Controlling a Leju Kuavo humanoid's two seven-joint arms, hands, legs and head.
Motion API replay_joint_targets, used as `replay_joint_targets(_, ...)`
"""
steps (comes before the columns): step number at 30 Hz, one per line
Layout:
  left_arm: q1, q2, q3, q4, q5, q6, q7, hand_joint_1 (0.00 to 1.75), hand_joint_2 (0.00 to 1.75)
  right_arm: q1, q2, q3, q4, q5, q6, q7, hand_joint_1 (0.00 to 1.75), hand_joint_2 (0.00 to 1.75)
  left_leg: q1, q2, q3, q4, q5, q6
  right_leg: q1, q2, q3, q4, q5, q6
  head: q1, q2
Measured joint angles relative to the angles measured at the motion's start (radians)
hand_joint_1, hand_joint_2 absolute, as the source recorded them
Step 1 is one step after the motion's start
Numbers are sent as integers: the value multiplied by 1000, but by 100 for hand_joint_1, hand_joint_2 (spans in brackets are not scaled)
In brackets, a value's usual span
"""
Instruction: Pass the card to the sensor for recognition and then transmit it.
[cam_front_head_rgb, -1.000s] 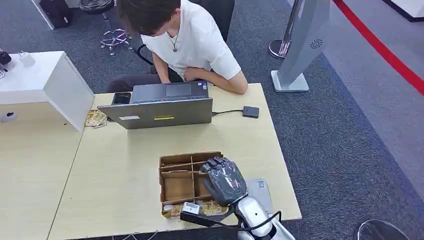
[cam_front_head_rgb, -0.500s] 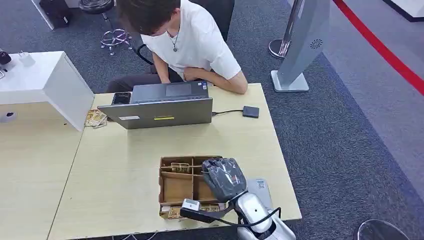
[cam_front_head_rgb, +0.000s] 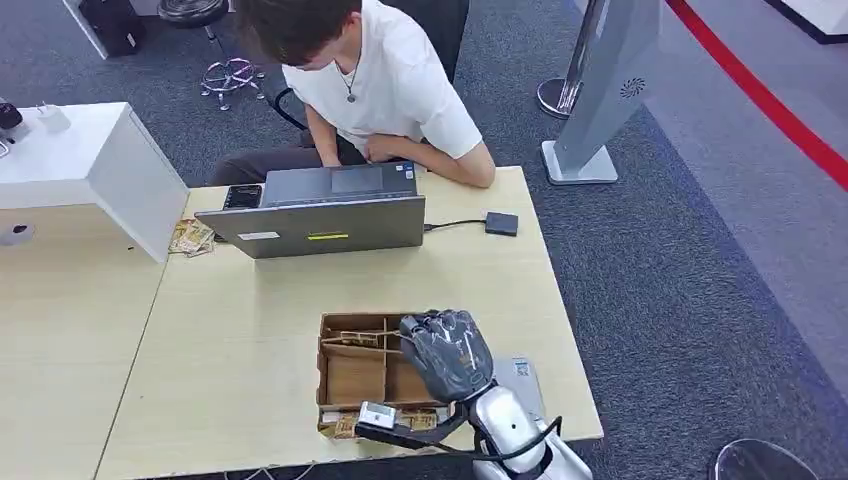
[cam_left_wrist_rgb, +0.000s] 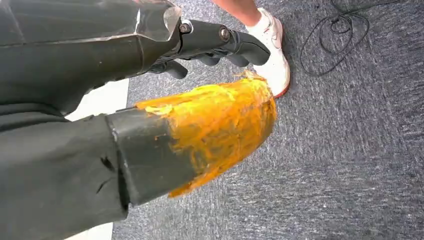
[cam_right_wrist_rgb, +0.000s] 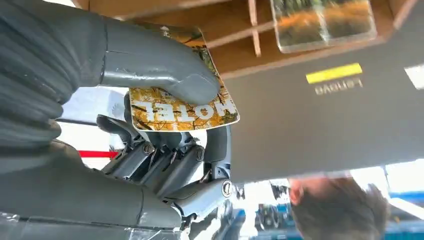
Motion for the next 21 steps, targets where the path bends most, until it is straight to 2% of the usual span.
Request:
replay_joint_targets(7,0,0,0,0,5,2,2,0,0,22,-4,11,-87,31,-41,-6,175,175,0,0,0,0,0,0,0,0,0,0,0,0,0,0)
replay_joint_targets(16,0,0,0,0,7,6,2,0,0,57,-16,13,-227,72,-45,-24,175,175,0,0,0,0,0,0,0,0,0,0,0,0,0,0)
replay_joint_targets(21,0,0,0,0,5,6,2,0,0,47,-22,12,-252,64,-45,-28,175,175,0,0,0,0,0,0,0,0,0,0,0,0,0,0)
